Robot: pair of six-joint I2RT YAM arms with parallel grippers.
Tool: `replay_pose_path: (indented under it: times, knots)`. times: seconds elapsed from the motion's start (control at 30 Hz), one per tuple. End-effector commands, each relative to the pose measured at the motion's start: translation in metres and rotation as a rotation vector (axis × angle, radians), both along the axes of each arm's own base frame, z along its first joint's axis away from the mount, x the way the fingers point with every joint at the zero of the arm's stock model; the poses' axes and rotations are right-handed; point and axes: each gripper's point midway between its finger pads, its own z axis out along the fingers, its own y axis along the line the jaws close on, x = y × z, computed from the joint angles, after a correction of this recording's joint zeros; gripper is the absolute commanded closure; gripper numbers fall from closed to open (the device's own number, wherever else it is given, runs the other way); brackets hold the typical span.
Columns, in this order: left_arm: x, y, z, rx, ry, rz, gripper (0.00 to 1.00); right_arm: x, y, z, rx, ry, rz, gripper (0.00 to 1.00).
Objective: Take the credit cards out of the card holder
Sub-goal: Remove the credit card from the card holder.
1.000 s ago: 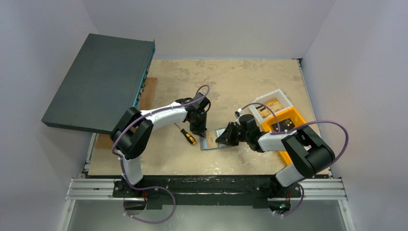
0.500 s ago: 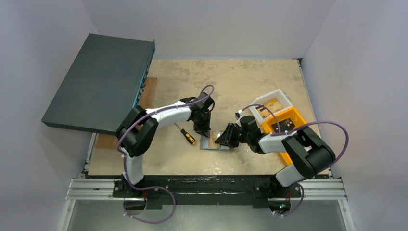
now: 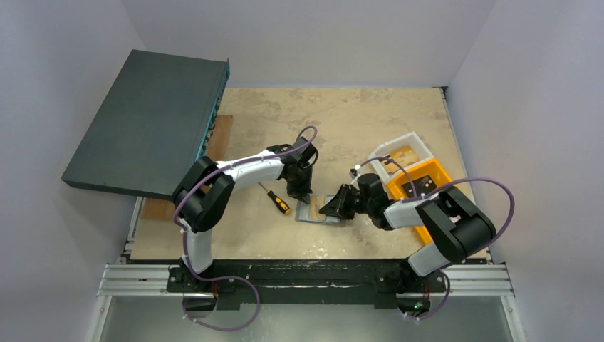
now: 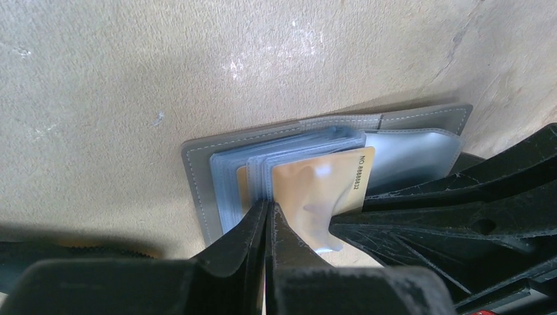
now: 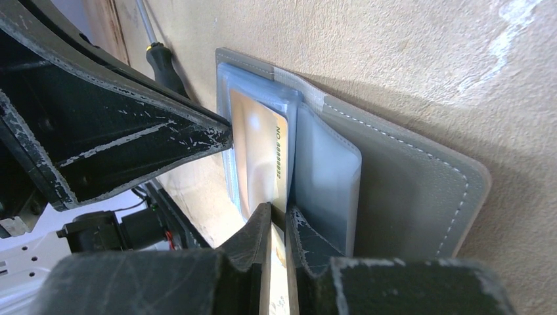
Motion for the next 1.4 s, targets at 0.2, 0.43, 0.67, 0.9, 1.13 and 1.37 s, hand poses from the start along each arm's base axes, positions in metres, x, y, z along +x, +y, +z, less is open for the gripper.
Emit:
replay_pose_path:
  times: [0.2, 0.43, 0.67, 0.9, 1.13, 1.37]
  knots:
    - [-0.007, 0.038, -0.028, 0.146, 0.06, 0.037, 1.0, 0.003, -0.017, 0.003, -0.059, -0.029, -0.081, 1.0]
    - [-0.009, 0.041, -0.029, 0.152, 0.069, 0.043, 1.0, 0.0, -0.022, -0.001, -0.077, -0.022, -0.086, 1.0]
    - [-0.008, 0.039, -0.028, 0.138, 0.069, 0.039, 1.0, 0.001, -0.015, 0.001, -0.049, -0.03, -0.062, 0.77]
    - [-0.009, 0.039, -0.028, 0.139, 0.074, 0.041, 1.0, 0.004, -0.015, 0.0, -0.05, -0.022, -0.066, 0.93]
    - [-0.01, 0.041, -0.031, 0.15, 0.081, 0.044, 1.0, 0.003, -0.024, -0.002, -0.081, -0.019, -0.091, 1.0]
    - [-0.01, 0.042, -0.031, 0.153, 0.081, 0.048, 1.0, 0.0, -0.036, -0.007, -0.149, -0.017, -0.103, 1.0]
